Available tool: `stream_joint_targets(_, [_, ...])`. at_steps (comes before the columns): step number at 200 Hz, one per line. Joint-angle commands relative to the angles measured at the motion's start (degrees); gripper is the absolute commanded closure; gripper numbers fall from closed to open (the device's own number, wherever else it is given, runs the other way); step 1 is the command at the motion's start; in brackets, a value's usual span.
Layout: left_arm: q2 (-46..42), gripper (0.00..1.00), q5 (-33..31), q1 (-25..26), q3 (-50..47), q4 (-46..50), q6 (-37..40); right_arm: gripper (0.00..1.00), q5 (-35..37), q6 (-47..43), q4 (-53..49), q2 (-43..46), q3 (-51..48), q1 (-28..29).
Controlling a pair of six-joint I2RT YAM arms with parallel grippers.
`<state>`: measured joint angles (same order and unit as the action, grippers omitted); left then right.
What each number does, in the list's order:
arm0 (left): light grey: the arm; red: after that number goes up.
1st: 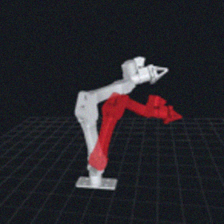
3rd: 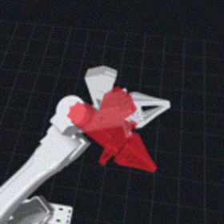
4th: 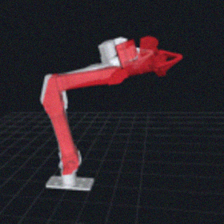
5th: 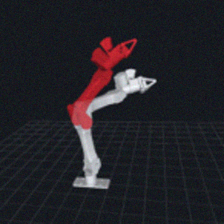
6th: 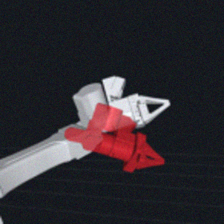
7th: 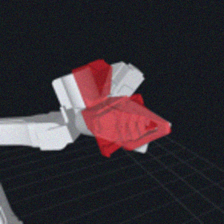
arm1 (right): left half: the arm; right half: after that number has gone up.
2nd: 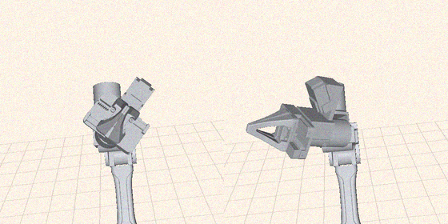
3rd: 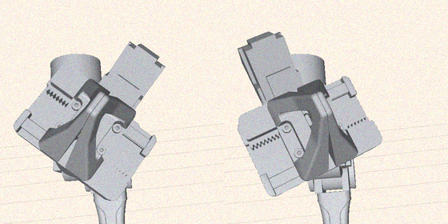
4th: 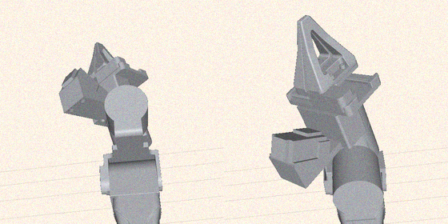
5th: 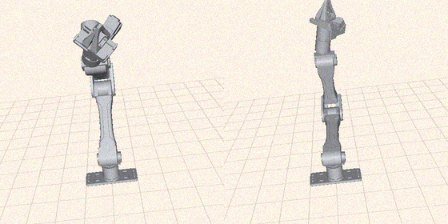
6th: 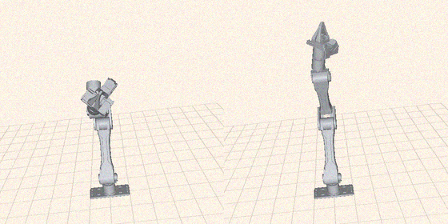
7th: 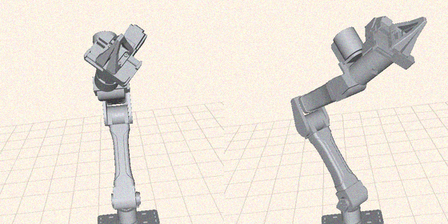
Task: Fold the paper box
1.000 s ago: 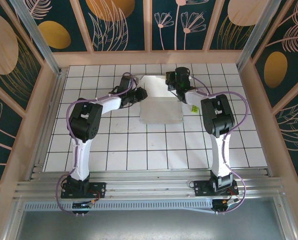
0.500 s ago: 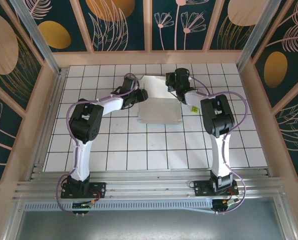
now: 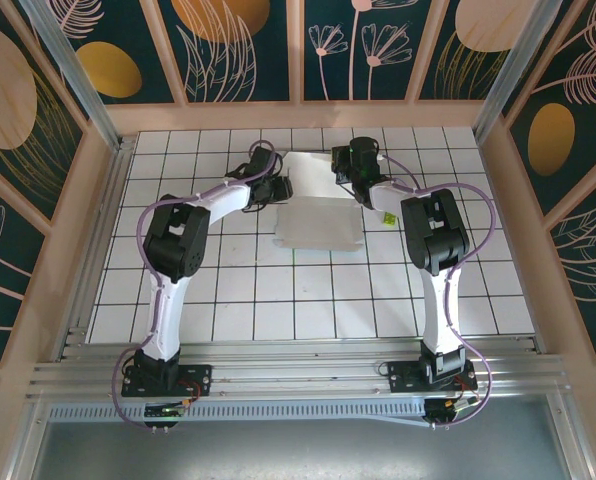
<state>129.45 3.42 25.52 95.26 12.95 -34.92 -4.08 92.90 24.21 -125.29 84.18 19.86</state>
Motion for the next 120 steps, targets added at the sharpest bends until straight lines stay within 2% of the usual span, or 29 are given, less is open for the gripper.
stream_joint_targets(1, [2.0,0.55,1.8,-0.1,1.7,4.6,-1.0,0.87,1.5,-1.1,0.2,2.3,-0.8,0.4])
stream_joint_targets(43, [2.7,0.57,4.2,0.0,1.6,4.4,-1.2,0.87,1.4,-1.0,0.4,2.1,-0.9,0.4])
stream_joint_targets(82, [2.6,0.67,8.4,0.0,1.1,0.5,-1.7,0.87,1.4,-1.0,0.5,2.2,-1.0,0.4])
stream_joint_targets(120, [2.0,0.78,8.5,0.0,1.7,-1.2,-0.3,0.87,1.3,-1.1,0.7,2.3,-1.1,0.5])
